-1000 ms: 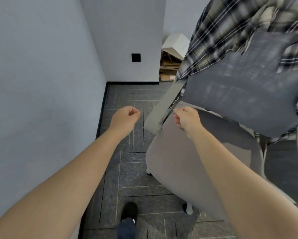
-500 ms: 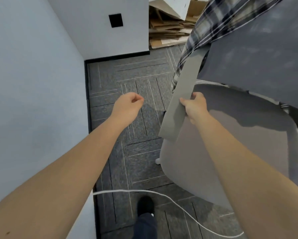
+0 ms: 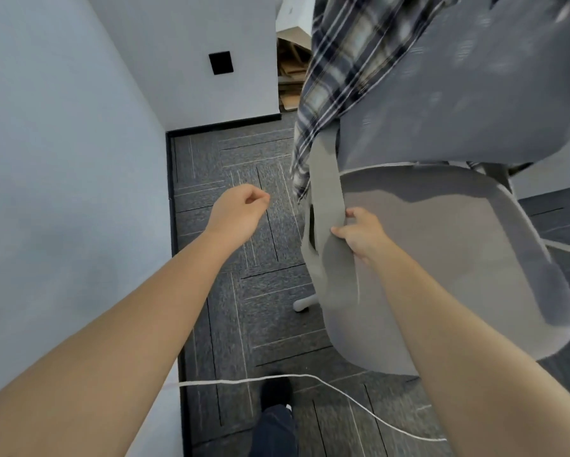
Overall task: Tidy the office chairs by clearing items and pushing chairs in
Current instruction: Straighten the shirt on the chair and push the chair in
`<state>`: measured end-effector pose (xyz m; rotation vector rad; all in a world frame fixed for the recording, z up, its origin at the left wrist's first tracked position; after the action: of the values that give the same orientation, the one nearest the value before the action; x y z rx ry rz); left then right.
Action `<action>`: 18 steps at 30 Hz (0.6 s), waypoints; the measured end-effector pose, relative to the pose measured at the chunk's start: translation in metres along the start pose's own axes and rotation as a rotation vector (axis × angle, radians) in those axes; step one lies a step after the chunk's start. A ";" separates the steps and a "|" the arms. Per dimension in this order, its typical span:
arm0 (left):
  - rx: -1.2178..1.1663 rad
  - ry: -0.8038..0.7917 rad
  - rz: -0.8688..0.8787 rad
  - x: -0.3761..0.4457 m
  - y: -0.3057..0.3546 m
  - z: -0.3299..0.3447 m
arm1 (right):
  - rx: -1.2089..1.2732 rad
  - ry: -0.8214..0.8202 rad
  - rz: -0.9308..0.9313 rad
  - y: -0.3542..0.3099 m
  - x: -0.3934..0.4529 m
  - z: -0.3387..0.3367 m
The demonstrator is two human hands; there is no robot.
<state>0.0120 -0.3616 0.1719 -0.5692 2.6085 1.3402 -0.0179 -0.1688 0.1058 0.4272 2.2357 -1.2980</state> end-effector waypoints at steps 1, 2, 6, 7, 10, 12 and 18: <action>-0.005 0.010 0.004 -0.009 0.000 -0.001 | -0.080 -0.004 -0.012 0.004 -0.009 -0.003; -0.012 0.018 0.009 -0.018 0.001 -0.001 | -0.153 0.003 -0.026 0.006 -0.017 -0.006; -0.034 0.046 0.039 -0.054 0.013 -0.009 | -0.201 0.096 -0.094 -0.002 -0.052 -0.027; -0.039 0.058 0.050 -0.062 0.018 -0.014 | -0.194 0.126 -0.128 -0.010 -0.061 -0.032; -0.047 0.098 0.088 -0.085 0.034 -0.029 | -0.181 0.190 -0.247 -0.041 -0.089 -0.047; -0.063 0.126 0.113 -0.097 0.047 -0.041 | -0.157 0.198 -0.288 -0.059 -0.107 -0.055; -0.138 0.202 0.157 -0.116 0.086 -0.079 | -0.080 0.236 -0.407 -0.114 -0.158 -0.083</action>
<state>0.0872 -0.3496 0.3181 -0.5568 2.7872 1.5978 0.0308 -0.1545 0.3120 0.0989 2.6629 -1.4071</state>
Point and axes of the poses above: each hand's wrist, its own x-axis towards the middle knuckle, its own z-axis out of the palm, y = z × x, the point moved 8 cm from there along x, towards the middle knuckle, and after that the axes turned 1 degree about z, right-handed, at the moved point
